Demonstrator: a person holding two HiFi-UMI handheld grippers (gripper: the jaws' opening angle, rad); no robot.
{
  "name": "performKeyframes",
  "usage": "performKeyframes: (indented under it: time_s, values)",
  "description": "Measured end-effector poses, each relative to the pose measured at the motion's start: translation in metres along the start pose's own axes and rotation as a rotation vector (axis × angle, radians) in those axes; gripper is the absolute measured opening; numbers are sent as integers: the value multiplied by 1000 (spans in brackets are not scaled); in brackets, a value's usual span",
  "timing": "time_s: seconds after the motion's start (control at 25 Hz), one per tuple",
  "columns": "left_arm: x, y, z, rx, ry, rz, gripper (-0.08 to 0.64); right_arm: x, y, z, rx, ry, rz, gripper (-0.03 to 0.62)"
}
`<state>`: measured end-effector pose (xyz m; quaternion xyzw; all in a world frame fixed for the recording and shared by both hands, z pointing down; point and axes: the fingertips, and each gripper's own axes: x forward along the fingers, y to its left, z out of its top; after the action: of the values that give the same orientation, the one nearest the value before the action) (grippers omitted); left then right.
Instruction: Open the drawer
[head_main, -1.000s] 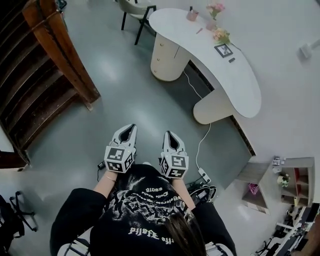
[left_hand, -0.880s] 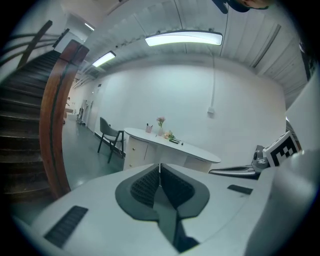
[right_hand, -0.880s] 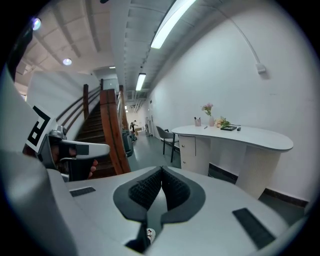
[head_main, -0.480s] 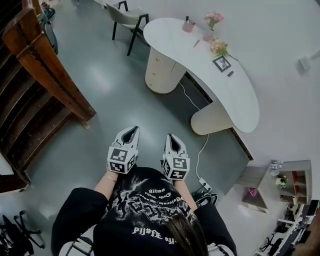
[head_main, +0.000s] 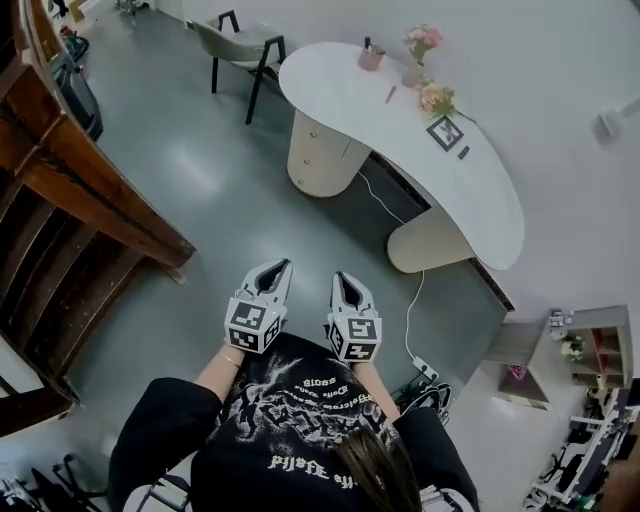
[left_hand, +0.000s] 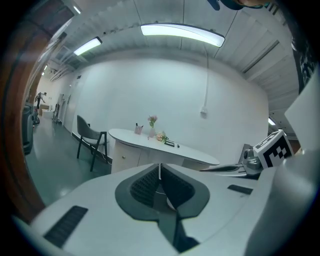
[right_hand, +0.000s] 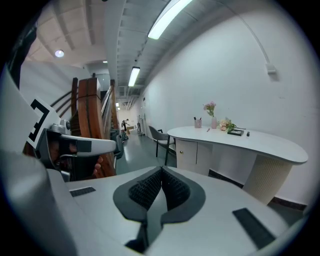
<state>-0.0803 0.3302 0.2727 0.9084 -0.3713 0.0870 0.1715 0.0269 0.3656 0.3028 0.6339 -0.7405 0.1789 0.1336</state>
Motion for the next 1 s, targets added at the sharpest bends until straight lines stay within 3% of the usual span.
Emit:
performKeyframes:
  time_s: [0.28,0.64,1.0]
  values:
    - [7,36,-3,-24,26,-45,29,21,19,-1,-6,21,-44,26]
    - [19,51,-1,-36,30,-48,29,26,-13,8,80,-7,-137,26]
    - [36,72,7,-12,13,44,29,66,-21,19,71,-18,-48,26]
